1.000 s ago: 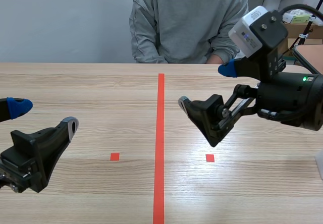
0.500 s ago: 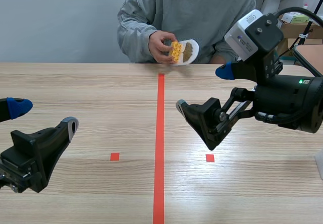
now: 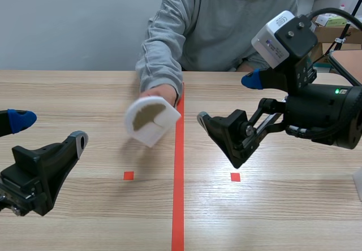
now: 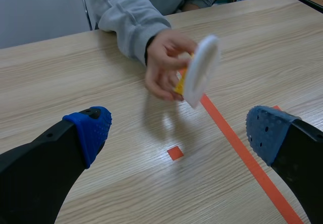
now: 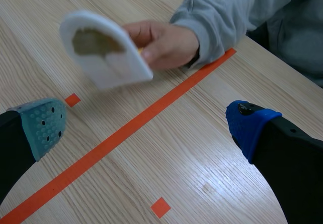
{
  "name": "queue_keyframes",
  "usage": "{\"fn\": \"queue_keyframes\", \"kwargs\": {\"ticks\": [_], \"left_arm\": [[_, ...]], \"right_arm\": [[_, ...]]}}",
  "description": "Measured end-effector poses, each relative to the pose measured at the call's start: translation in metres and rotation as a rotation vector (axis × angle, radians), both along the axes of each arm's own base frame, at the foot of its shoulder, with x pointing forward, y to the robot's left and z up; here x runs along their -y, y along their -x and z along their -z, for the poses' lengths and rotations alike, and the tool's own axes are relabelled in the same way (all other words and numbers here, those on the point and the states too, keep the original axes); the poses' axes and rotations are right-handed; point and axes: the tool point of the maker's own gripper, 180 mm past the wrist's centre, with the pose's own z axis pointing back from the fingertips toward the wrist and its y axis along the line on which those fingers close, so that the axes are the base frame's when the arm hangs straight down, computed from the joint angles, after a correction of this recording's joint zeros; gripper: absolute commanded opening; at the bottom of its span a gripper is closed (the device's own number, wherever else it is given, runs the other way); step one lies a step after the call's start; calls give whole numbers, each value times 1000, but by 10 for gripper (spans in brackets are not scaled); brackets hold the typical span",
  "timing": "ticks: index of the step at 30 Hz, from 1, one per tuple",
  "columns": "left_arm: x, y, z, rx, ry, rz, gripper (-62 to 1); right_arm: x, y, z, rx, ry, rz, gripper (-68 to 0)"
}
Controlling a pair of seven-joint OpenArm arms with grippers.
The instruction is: Do the leaf sorting experiment
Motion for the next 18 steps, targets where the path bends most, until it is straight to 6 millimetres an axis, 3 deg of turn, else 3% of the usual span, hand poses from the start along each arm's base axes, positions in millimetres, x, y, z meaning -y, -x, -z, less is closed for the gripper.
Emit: {"fn": "queue_keyframes", "kwargs": {"ticks": [18], "left_arm": [[0, 0, 0, 0, 0, 0, -37]], "right_arm": [[1, 1, 4, -16, 17, 2, 4]]}}
